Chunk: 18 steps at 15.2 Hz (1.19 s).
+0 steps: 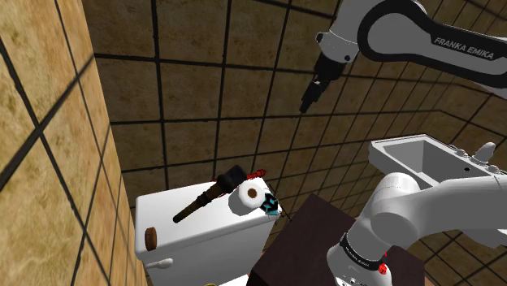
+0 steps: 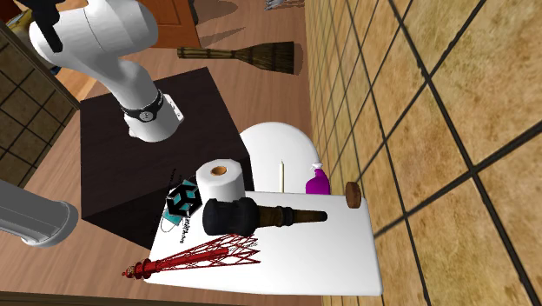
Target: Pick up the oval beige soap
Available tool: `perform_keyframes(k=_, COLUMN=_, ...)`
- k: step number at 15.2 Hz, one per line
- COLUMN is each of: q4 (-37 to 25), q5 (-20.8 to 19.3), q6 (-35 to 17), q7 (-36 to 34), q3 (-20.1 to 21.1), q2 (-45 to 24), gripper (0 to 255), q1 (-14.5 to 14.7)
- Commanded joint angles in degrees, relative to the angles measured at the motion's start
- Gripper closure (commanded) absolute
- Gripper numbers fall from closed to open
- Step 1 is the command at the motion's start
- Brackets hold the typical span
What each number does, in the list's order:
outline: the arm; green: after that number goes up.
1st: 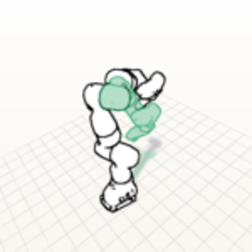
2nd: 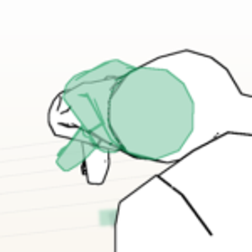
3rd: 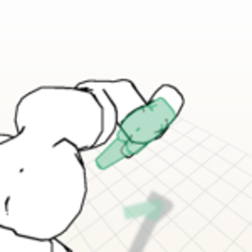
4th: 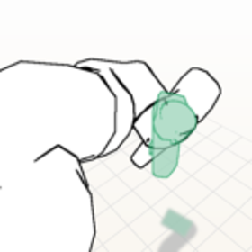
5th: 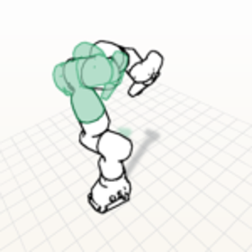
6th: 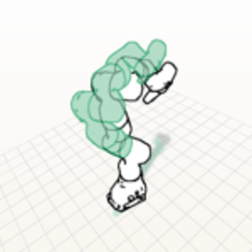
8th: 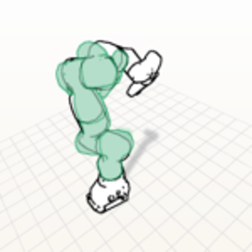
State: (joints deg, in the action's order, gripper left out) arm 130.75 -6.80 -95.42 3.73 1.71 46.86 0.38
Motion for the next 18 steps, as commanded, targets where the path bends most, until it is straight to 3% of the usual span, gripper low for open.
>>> perform_keyframes(k=1, q4=0.0, q5=0.0, q6=0.0, q7=0.0, q3=0.0, q2=0.0, gripper=0, q1=0.0)
perform_keyframes(k=10, q4=7.9, q5=5.3, q6=-9.2, q7=-15.4, q3=10.8, q2=-3.0, gripper=0, q1=1.1)
perform_keyframes(k=18, q4=9.2, q5=8.3, q6=-18.4, q7=-29.7, q3=21.3, q2=-12.1, gripper=0, q1=1.0)
